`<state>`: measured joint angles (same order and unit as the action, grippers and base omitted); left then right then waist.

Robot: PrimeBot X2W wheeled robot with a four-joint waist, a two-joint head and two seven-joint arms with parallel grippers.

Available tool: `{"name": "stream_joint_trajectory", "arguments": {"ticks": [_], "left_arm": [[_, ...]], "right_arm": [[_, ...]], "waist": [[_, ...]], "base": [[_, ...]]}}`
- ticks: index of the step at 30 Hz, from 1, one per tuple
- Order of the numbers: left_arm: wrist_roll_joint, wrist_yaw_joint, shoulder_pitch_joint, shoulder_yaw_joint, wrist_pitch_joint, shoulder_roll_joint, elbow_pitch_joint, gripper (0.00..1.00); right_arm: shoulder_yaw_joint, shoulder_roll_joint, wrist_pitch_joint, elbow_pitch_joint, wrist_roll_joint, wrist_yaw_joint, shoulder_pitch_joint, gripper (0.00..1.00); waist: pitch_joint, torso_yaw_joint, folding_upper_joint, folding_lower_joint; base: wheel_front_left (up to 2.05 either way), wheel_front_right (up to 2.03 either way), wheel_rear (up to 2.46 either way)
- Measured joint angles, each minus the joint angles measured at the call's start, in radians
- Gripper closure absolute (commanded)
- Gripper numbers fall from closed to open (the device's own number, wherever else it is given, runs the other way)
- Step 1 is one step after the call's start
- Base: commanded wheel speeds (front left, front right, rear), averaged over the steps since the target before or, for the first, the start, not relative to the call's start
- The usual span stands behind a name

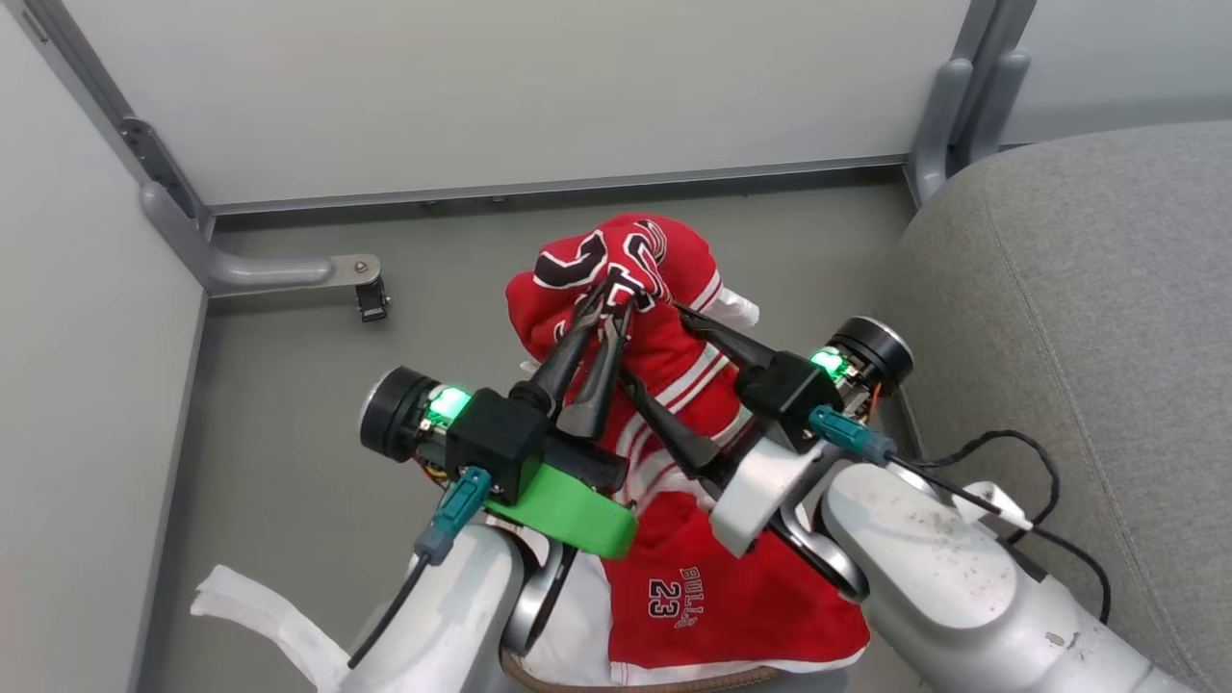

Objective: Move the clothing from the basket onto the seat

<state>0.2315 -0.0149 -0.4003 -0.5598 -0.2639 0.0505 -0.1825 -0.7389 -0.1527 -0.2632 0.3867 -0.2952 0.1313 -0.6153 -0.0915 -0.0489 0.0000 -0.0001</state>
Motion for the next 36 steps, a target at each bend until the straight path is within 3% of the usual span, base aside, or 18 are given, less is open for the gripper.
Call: {"name": "stream_joint_trajectory", "arguments": {"ticks": [2, 3, 4, 10, 12, 13, 21, 36], "left_arm": [[0.015, 0.0, 0.0, -0.028, 0.0, 0.0, 0.006, 1.0], [0.023, -0.001, 0.001, -0.038, 0.0, 0.0, 0.007, 1.0], [0.03, 0.0, 0.002, -0.047, 0.0, 0.0, 0.006, 1.0], [0.019, 0.024, 0.011, -0.065, -0.001, -0.001, -0.029, 1.0], [0.001, 0.032, 0.015, -0.054, -0.001, 0.0, -0.043, 0.18], [-0.012, 0.033, 0.017, -0.048, -0.001, 0.0, -0.05, 0.0], [-0.051, 0.019, 0.056, 0.01, -0.001, -0.001, -0.074, 0.0], [-0.074, -0.025, 0.04, -0.002, -0.001, -0.002, -0.087, 0.0]], "right_arm": [[-0.018, 0.028, 0.0, 0.053, -0.017, 0.0, -0.016, 0.0], [-0.023, 0.039, 0.0, 0.072, -0.033, 0.0, -0.017, 0.13], [-0.03, 0.047, 0.0, 0.089, -0.049, 0.0, -0.018, 1.0], [-0.004, 0.048, 0.0, 0.095, -0.111, 0.0, -0.009, 1.0], [0.014, 0.033, 0.0, 0.081, -0.114, 0.0, 0.008, 1.0], [0.026, 0.023, 0.0, 0.072, -0.118, 0.0, 0.019, 1.0], [0.107, -0.047, 0.0, 0.001, -0.151, 0.0, 0.104, 1.0], [0.312, -0.162, 0.0, -0.066, -0.151, 0.0, 0.156, 1.0]], "waist": [[0.001, -0.015, 0.0, 0.0], [0.002, -0.021, 0.0, 0.0], [0.004, -0.028, 0.0, 0.0], [0.005, -0.049, 0.0, 0.0], [0.004, -0.04, 0.0, 0.0], [0.004, -0.033, 0.0001, 0.0], [-0.004, 0.08, 0.0001, 0.0], [-0.056, 0.401, 0.0001, 0.0001]], "base": [[0.0, 0.0, 0.0], [0.0, 0.0, 0.0], [0.0, 0.0, 0.0], [0.0, 0.0, 0.0], [0.0, 0.0, 0.0], [0.0, 0.0, 0.0], [0.0, 0.0, 0.0], [0.0, 0.0, 0.0]]}}
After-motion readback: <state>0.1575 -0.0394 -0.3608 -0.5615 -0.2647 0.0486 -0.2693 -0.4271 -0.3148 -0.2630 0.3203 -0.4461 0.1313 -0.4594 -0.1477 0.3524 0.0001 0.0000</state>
